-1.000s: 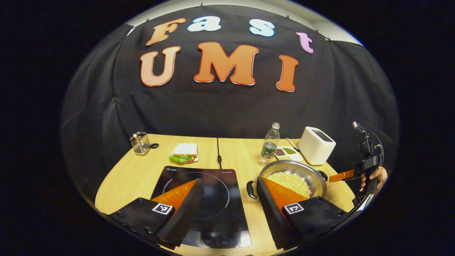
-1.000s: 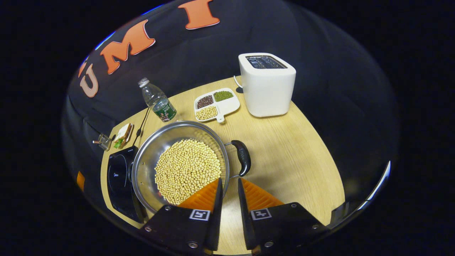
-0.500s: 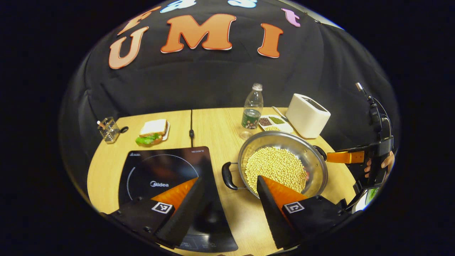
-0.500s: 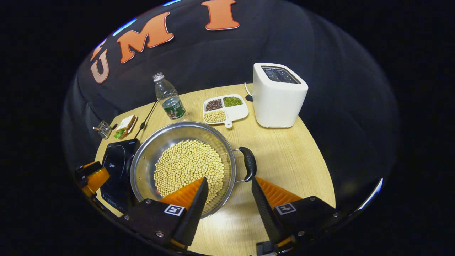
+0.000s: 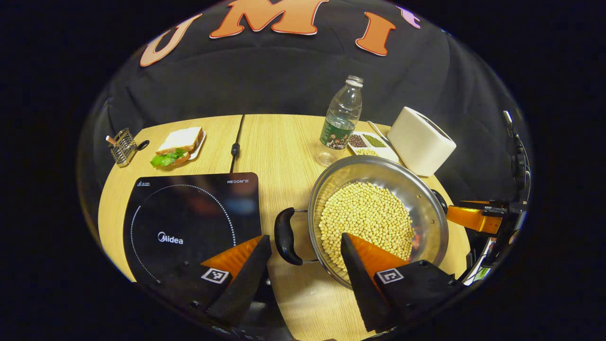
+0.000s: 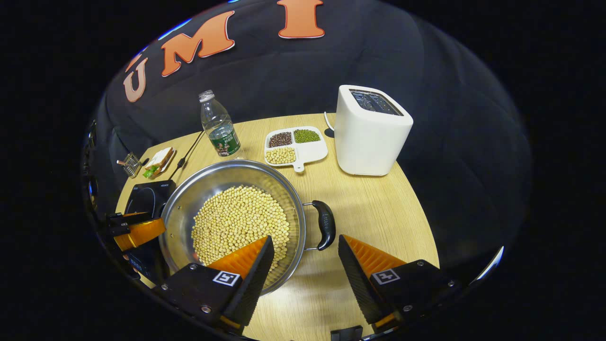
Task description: First push the handle of the pot to place it horizontally, then grasp the pot with both hands and set it on the induction cooktop.
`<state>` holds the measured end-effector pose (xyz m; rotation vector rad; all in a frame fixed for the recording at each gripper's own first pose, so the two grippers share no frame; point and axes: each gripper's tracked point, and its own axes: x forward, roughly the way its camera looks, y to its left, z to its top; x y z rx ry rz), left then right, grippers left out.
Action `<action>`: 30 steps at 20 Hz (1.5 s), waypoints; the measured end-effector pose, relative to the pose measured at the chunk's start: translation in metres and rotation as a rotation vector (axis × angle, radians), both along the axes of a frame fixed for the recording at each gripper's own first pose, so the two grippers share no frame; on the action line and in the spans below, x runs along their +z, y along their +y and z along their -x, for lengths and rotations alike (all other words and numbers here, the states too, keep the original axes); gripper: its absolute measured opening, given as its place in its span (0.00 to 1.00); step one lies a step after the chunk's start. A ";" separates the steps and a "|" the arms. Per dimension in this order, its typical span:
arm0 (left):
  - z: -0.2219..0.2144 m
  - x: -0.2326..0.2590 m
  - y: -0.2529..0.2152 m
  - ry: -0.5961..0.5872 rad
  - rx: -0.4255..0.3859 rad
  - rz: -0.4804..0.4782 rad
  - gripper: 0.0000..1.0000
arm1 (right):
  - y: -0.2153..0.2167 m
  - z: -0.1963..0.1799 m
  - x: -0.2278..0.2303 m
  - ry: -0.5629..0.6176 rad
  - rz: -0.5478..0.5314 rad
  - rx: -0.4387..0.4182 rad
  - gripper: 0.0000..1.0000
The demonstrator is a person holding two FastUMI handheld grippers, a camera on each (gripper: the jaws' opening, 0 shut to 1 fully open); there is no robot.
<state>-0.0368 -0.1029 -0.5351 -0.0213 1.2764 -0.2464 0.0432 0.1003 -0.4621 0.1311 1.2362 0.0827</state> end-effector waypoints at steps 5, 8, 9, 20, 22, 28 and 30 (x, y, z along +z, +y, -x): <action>-0.005 -0.008 -0.004 -0.013 0.016 0.002 0.99 | -0.001 0.004 -0.017 0.025 0.027 0.017 0.86; -0.010 -0.013 -0.015 -0.034 0.002 0.016 0.99 | -0.007 0.003 -0.024 0.023 0.058 0.004 0.87; -0.011 -0.015 -0.021 -0.042 -0.011 0.017 0.99 | -0.009 0.003 -0.026 0.027 0.068 0.005 0.87; -0.020 -0.067 -0.029 -0.055 -0.010 -0.017 0.87 | -0.021 0.002 -0.053 0.033 0.149 -0.024 0.79; -0.022 -0.075 -0.026 -0.084 -0.048 -0.059 0.93 | -0.020 0.002 -0.057 0.033 0.157 -0.022 0.74; -0.029 -0.084 -0.024 -0.134 -0.085 -0.113 0.87 | -0.020 -0.003 -0.058 -0.003 0.163 -0.015 0.72; -0.029 -0.084 -0.024 -0.141 -0.077 -0.110 0.82 | -0.020 -0.005 -0.057 -0.022 0.172 -0.008 0.70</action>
